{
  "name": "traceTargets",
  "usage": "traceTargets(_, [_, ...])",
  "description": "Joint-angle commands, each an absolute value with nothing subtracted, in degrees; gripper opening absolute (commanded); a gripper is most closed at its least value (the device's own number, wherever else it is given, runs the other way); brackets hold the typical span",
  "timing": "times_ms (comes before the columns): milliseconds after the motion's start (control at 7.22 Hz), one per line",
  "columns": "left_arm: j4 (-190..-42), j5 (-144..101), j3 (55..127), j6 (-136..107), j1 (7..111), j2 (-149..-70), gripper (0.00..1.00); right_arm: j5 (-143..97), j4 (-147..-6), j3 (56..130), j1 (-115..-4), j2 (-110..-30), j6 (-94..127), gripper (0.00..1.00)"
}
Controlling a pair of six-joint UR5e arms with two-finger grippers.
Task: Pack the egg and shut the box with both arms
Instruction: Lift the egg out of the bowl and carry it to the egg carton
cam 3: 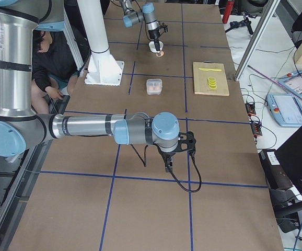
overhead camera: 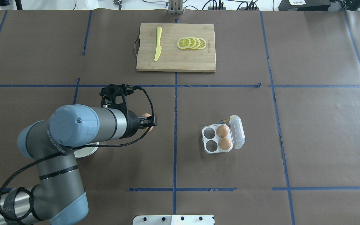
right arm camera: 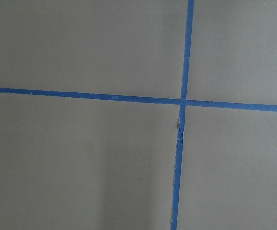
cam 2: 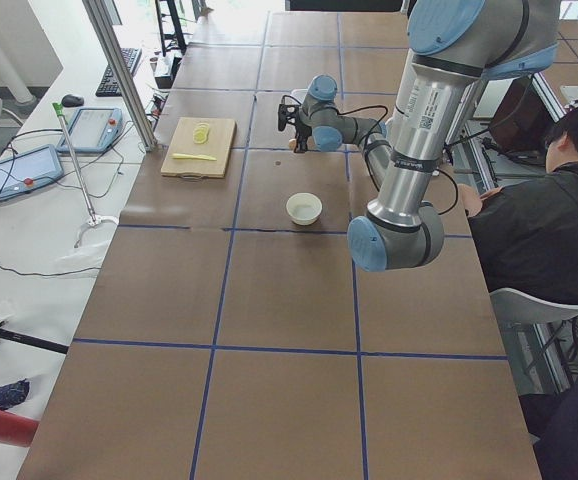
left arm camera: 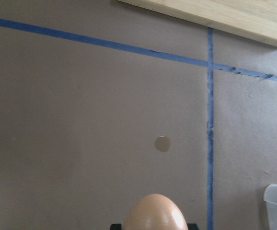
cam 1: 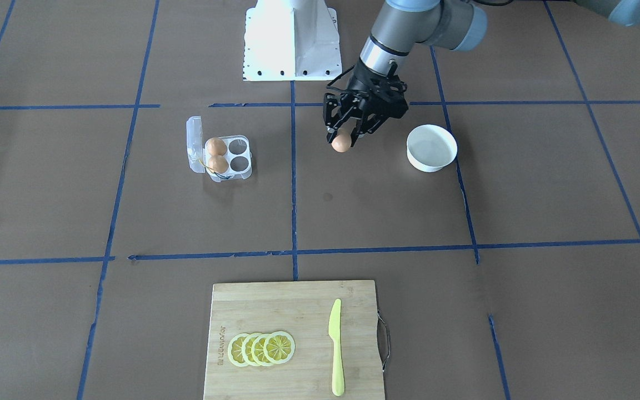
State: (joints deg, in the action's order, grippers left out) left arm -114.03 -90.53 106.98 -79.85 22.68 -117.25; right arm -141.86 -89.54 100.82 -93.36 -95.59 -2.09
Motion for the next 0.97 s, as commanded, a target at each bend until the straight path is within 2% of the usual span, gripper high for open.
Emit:
traceTargets(0, [-122.39, -80.63, 102.41, -79.63, 15.59, -119.17, 0.0, -141.94, -89.47, 100.64, -93.34, -95.62, -2.02, 1.0])
traceTargets(277, [-124.01, -79.54, 95.57, -79.37, 14.24, -127.58, 0.0, -141.86, -89.47, 100.46, -93.34, -95.62, -2.02, 1.0])
traceTargets(554, [-128.38, -79.54, 91.51, -78.67, 14.06, -129.01, 0.0, -141.77, -89.47, 100.28, -93.34, -95.54, -2.02, 1.0])
traceTargets(831, [-128.85, -79.54, 85.81, -77.08, 13.98, -134.62, 0.0, -141.85, -89.47, 100.28, -93.34, -95.62, -2.02, 1.0])
